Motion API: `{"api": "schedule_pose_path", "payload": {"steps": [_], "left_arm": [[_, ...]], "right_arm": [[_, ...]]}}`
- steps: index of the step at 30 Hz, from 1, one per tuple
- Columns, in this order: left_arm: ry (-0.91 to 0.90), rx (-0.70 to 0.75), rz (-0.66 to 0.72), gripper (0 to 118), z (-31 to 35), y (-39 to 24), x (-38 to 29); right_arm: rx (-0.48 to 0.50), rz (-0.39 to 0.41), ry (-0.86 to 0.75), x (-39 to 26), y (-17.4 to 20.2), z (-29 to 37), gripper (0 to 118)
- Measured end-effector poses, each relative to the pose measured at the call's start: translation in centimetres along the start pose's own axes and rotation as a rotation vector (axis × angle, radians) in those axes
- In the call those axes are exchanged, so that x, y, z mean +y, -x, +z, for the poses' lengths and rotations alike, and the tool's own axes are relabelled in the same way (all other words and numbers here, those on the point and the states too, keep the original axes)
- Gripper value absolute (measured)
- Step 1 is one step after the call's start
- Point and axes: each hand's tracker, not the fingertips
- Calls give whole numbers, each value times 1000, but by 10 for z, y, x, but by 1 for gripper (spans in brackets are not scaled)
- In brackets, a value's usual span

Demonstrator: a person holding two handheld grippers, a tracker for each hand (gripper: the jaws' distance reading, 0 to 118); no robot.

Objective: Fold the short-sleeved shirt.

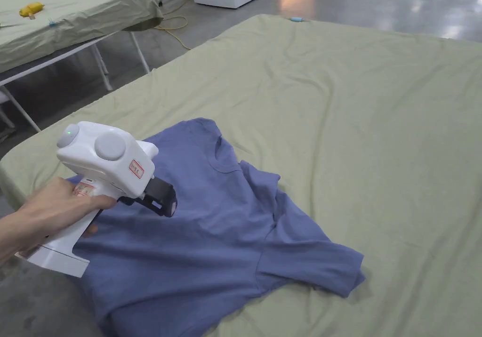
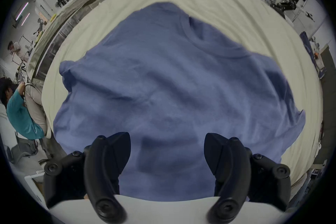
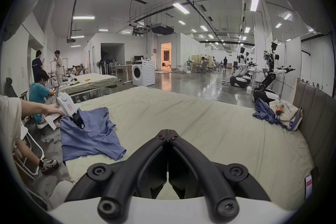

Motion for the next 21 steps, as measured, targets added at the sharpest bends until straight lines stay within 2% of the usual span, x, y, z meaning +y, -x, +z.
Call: {"api": "schedule_pose_path", "payload": {"steps": [4,8,9,11,12,13,15,17,21], "left_arm": [[77,0,-11,96,-20,-11,-9],[62,-12,17,95,-25,-6,-11],[64,-14,26,88,-23,-5,-11],[70,-28,38,61,-18,-4,-11],[68,-25,30,18,-15,-7,-13],[56,-14,6,1,-11,-10,-15],[-13,62,-24,1,-7,-10,-17],[-11,12,-3,1,-4,-6,-23],[-156,-58,48,1,30,12,-30]], "right_arm": [[-10,4,3,0,1,3,2],[-23,14,11,1,1,5,2],[-26,16,13,2,1,6,2],[-30,15,18,1,1,6,2],[-31,14,21,0,1,6,2],[-29,12,23,0,2,7,2],[-28,8,28,-3,3,7,2],[-25,9,37,-4,4,8,2],[-26,23,43,-2,5,11,2]]}}
